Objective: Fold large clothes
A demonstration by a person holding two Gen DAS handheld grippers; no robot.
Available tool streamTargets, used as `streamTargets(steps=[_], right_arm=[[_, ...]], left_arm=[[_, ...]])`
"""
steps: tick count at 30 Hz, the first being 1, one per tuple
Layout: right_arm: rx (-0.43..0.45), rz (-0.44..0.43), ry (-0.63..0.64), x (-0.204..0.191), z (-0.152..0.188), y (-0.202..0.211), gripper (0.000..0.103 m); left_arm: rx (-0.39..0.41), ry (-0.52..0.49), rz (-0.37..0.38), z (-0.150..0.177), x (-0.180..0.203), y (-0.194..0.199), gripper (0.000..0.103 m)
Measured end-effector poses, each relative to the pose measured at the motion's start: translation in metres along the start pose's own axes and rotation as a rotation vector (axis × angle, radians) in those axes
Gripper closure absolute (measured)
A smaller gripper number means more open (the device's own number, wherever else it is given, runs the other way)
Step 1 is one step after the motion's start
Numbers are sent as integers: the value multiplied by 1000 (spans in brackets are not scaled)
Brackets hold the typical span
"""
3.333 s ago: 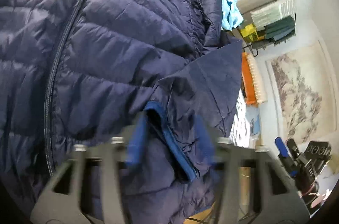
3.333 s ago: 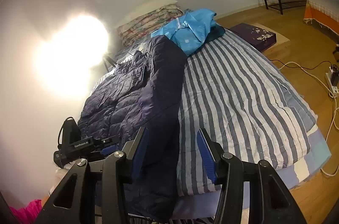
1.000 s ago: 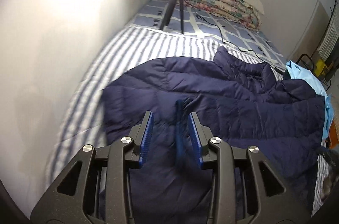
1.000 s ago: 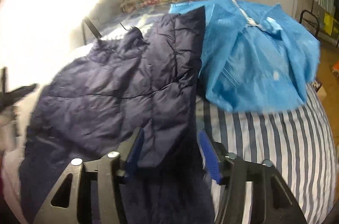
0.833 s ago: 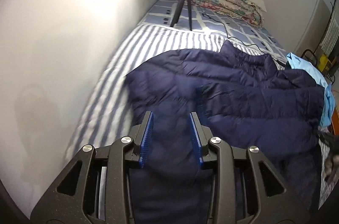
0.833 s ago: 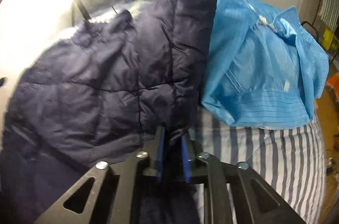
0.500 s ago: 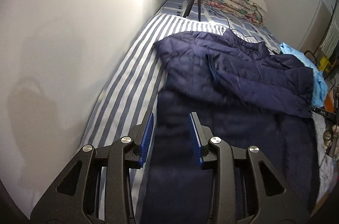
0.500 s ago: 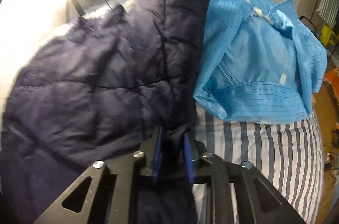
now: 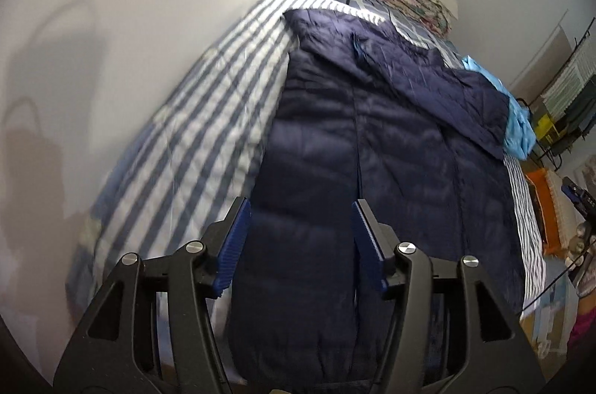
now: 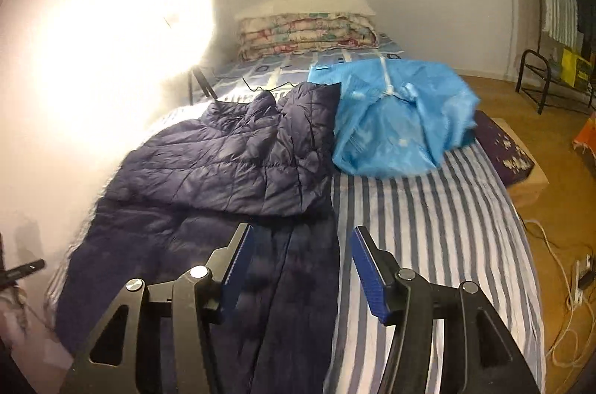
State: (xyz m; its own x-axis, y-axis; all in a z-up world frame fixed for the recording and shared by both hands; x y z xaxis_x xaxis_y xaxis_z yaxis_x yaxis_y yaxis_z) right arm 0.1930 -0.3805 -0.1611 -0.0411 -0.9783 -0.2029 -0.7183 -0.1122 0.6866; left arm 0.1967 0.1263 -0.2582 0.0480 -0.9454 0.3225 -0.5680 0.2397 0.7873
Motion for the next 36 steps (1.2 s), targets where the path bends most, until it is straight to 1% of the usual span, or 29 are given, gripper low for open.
streamTargets(steps=[2,3,5,7,10,12,15,17,18,19,23,27,29,31,33,34,36], right_arm=[[-18,-12,-17,8,22,20,46],[-33,-13,-24,12,40,30,46],[-61,-8,-35,18,63,40,46],[-99,-8,-63,28,96,50,46],[-143,-20,-117,37,133,59,46],[-160,-31,-152,40,151,63,46],[-183,-53,-183,41,172,65,45],[-194,-68,-189,37,182,64,41],[-197,-78,-191,34,187,62,36],[-202,-90,-196,31,192,59,34],[-245,-129,-223,20,209,41,34],[-274,-153,-218,5,220,32,35],[-289,-164,-196,-4,225,29,35],[-304,-167,-175,-11,230,27,35],[-319,-180,-177,-15,234,25,35],[-323,-182,-179,-16,236,25,36],[-334,-195,-185,-18,240,24,39]], left_arm=[[-16,9,0,15,-6,2,45],[-24,16,0,23,-9,2,45],[-44,39,1,39,-18,2,45],[-59,63,10,51,-27,0,45],[-75,113,27,64,-40,-4,45],[-89,133,34,70,-46,-8,45],[-114,171,78,80,-49,-14,45],[-122,186,118,86,-47,-15,45],[-125,194,136,88,-46,-16,45],[-129,204,151,91,-45,-17,45],[-131,221,179,98,-45,-17,45],[-155,181,194,106,-35,-17,45],[-178,140,193,112,-28,-19,51],[-180,124,185,116,-24,-20,53],[-182,129,194,117,-23,-20,57],[-185,139,203,118,-22,-20,61],[-189,138,203,119,-22,-19,65]])
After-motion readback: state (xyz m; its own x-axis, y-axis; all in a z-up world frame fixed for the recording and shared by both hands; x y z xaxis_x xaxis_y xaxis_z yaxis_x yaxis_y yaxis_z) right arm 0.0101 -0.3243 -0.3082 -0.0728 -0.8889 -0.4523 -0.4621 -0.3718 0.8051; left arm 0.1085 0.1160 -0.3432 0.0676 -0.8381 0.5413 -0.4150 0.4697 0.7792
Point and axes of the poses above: each gripper's, at about its wrist camera, not at the fingertips, and y roughly against the way its jaws point, x to its right, z to its underside, the point moved 7 cm from there along -y, roughly the way its jaws point, and after that the axes turned 1 degree about -z, right-handed, at the moved point
